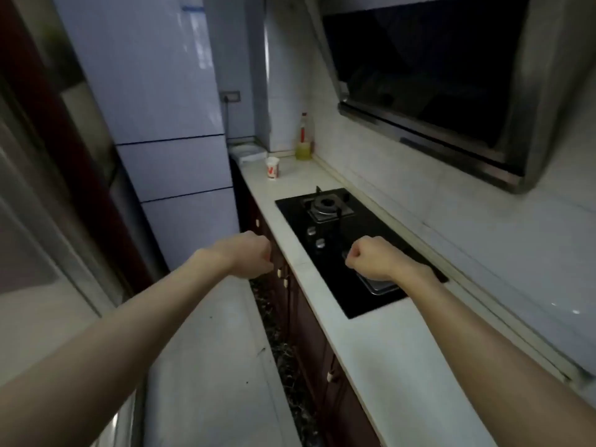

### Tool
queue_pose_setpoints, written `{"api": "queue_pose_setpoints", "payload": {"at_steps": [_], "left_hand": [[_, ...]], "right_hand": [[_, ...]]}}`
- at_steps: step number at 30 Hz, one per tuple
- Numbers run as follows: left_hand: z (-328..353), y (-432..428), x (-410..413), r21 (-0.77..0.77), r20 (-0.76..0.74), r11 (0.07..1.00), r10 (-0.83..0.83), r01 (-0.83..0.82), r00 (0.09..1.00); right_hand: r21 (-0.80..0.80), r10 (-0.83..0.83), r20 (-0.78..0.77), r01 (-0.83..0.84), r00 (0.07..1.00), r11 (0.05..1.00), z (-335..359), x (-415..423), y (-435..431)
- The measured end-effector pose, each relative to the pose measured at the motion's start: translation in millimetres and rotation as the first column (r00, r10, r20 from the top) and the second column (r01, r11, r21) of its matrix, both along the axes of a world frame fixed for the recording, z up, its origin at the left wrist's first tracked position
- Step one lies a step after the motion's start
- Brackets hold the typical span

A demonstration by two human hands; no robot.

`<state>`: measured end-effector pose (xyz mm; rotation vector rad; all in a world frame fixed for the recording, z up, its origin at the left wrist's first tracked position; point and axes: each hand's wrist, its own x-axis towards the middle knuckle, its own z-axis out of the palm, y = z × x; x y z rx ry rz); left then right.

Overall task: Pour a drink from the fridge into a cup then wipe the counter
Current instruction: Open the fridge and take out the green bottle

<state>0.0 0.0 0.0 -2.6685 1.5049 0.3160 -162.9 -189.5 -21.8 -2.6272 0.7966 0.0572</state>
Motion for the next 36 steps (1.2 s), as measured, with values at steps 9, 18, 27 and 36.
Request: {"api": "queue_pose_setpoints", "payload": {"at_steps": [9, 18, 27, 36], "left_hand": [[-9.8, 64.2, 49.9, 0.04, 0.023, 0.985, 0.17, -0.171, 0.985], [-12.6, 102.7, 158.8, -0.057, 0.026, 0.979, 0.197, -0.195, 0.98], [-36.8, 159.1, 275.6, -0.031, -0.012, 0.961, 0.274, -0.274, 0.962], [-44.4, 155.3, 341.7, -0.009, -0.028, 0.953, 0.301, -0.302, 0.953]], "right_hand": [[0.035, 0.177, 0.03, -0.178, 0.984, 0.983, -11.9, 96.5, 42.5], [0.001, 0.246, 0.02, -0.246, 0.969, 0.969, -10.3, 208.4, 88.9], [0.003, 0.27, 0.01, -0.27, 0.963, 0.963, -19.0, 328.2, 128.7], [-0.001, 0.324, -0.02, -0.324, 0.946, 0.946, -35.3, 407.0, 125.2]]}}
